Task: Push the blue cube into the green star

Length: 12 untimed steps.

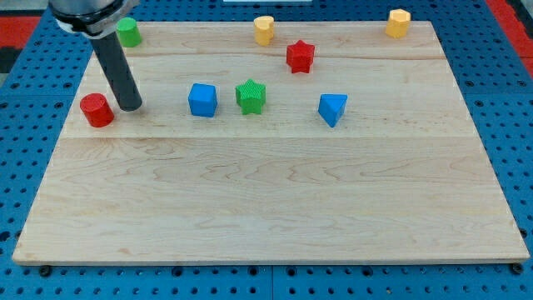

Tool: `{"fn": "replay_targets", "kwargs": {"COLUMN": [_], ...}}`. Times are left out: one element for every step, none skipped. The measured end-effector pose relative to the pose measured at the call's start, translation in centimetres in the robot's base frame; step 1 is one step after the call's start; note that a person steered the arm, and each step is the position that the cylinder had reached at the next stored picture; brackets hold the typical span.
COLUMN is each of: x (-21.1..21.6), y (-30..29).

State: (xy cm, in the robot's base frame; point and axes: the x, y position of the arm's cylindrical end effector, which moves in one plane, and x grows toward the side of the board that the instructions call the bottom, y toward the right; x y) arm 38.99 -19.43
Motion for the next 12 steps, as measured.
{"fn": "replay_targets", "kwargs": {"x": [1.7,1.9,1.9,-0.3,-3.3,-2.9,2.0,7.1,6.3,3.6,3.8,2.0], "y": [-0.7,-3.7,-4.1,-1.2,2.5,7.8,10.7,14.7,15.0,12.8,10.2,9.1]}}
